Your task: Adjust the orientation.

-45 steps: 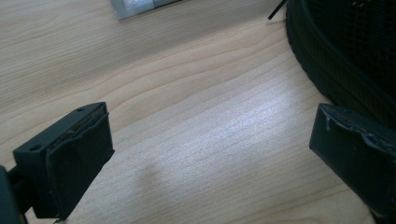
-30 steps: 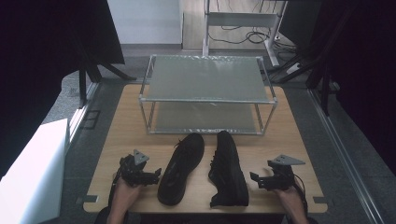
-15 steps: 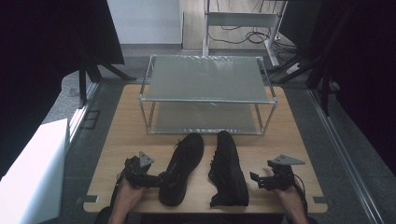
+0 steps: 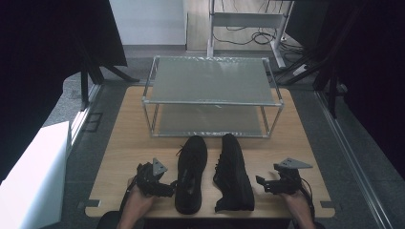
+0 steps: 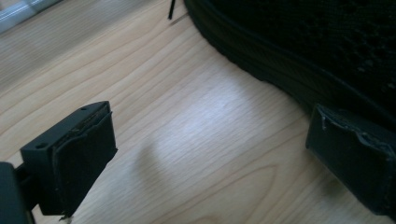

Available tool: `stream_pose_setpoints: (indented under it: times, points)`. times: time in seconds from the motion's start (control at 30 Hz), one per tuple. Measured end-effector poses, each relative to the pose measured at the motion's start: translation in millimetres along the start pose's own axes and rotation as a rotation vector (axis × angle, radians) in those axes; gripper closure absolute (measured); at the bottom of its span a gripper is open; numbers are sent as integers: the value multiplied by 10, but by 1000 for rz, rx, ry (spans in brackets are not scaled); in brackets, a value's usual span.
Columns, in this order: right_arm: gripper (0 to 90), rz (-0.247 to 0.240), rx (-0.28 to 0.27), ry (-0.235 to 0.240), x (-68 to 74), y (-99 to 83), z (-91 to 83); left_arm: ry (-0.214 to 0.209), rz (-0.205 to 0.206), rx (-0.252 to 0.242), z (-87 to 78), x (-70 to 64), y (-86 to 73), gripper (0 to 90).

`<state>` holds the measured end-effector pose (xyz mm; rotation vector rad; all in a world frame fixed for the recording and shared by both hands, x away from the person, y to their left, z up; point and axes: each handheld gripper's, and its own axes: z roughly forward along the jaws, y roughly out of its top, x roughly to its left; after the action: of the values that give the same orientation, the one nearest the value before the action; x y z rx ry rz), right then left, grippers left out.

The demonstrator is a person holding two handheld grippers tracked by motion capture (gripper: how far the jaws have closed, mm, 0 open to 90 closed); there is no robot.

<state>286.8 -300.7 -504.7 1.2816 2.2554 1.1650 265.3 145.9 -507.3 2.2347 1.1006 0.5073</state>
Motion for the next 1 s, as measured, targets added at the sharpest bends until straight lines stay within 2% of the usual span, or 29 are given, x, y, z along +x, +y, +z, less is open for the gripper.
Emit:
stream_pose_setpoints:
  times: [0.33, 0.5, 0.67, 0.73, 0.93, 1.0]
  points:
    - [43, 2, -3, -2, 0, 0, 1, -15, 21, -2, 52, -101, 45, 11]
    - [43, 3, -2, -2, -4, 1, -4, -19, 26, 0, 66, -101, 59, 0]
    - [43, 11, -11, 1, -17, 4, -21, -6, -9, -31, 6, -39, 54, 0]
    - [43, 14, -14, 2, -21, 9, -27, 16, -44, -49, -28, 19, 36, 0]
    - [21, 11, -22, 1, -22, 55, -60, 40, -83, -72, -68, 114, 2, 0]
    - [11, 10, -26, 5, -12, 79, -72, 41, -84, -73, -70, 122, -2, 0]
